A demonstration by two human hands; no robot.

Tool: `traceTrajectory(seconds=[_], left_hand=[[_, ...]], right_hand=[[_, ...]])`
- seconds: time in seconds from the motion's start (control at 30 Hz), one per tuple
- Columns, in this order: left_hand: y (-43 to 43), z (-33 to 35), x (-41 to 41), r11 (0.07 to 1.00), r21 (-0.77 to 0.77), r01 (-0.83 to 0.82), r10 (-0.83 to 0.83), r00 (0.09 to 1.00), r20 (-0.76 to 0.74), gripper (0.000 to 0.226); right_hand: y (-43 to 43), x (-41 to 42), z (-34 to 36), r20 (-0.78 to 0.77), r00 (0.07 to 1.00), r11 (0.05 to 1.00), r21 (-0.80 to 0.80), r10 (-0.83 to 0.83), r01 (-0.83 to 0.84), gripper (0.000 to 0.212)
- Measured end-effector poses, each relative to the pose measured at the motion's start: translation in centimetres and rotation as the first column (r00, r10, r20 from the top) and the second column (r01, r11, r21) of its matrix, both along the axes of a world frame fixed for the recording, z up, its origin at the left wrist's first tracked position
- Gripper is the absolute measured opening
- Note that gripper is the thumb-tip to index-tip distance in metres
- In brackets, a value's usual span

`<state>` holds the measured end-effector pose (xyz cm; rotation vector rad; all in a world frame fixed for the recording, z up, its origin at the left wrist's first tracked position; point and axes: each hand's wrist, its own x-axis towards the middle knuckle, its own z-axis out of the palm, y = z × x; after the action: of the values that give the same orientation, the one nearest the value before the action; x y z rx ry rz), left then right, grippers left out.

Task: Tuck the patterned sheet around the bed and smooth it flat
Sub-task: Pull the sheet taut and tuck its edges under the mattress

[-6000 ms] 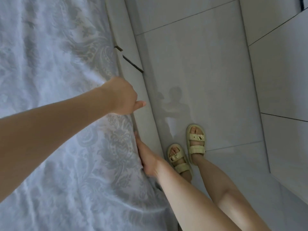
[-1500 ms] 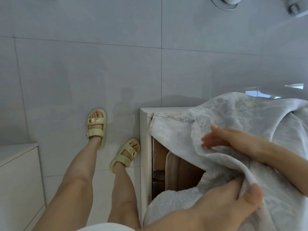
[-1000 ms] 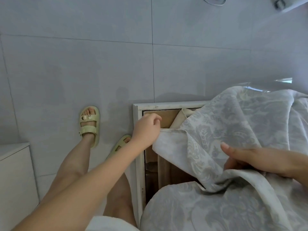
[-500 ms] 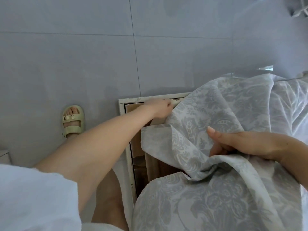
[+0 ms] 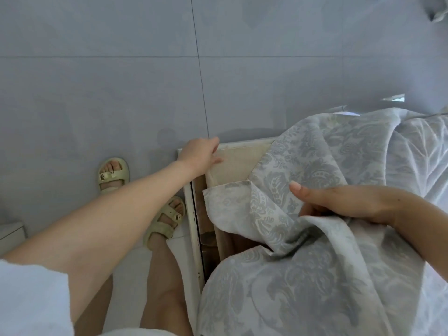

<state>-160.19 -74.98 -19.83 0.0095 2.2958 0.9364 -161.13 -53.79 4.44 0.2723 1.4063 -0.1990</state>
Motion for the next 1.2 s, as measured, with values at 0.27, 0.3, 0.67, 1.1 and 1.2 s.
traceTrajectory(seconds=[0.27, 0.3, 0.67, 1.1, 1.2], left_hand=[[-2.8, 5.4, 1.9, 0.867, 0.154, -0.473, 0.473, 0.88, 0.039, 0.013], [-2.8, 7.1, 2.4, 0.811, 0.282, -0.513, 0.501, 0.857, 0.116, 0.012], [2.0, 13.0, 10.7, 0.289, 0.671, -0.683, 0.089, 0.717, 0.691, 0.034], [2.3, 17.7, 6.7, 0.379, 0.71, -0.593, -0.206, 0.694, 0.69, 0.066], [2.1, 16.0, 5.5, 0.42, 0.678, -0.604, -0.2, 0.667, 0.718, 0.062]], right_hand=[[-4.3, -4.6, -5.7, 0.025, 1.0, 0.998, 0.056, 0.001, -0.002, 0.081], [-4.6, -4.8, -6.5, 0.006, 1.0, 0.998, 0.059, 0.01, -0.01, 0.078], [-4.6, -5.5, -9.0, 0.079, 0.996, 0.998, 0.033, -0.05, 0.048, 0.079], [-3.4, -6.0, -13.0, 0.286, 0.857, 0.856, 0.173, 0.429, -0.487, 0.071], [-2.0, -7.0, -13.5, 0.179, 0.9, 0.855, 0.284, 0.397, -0.433, 0.079]])
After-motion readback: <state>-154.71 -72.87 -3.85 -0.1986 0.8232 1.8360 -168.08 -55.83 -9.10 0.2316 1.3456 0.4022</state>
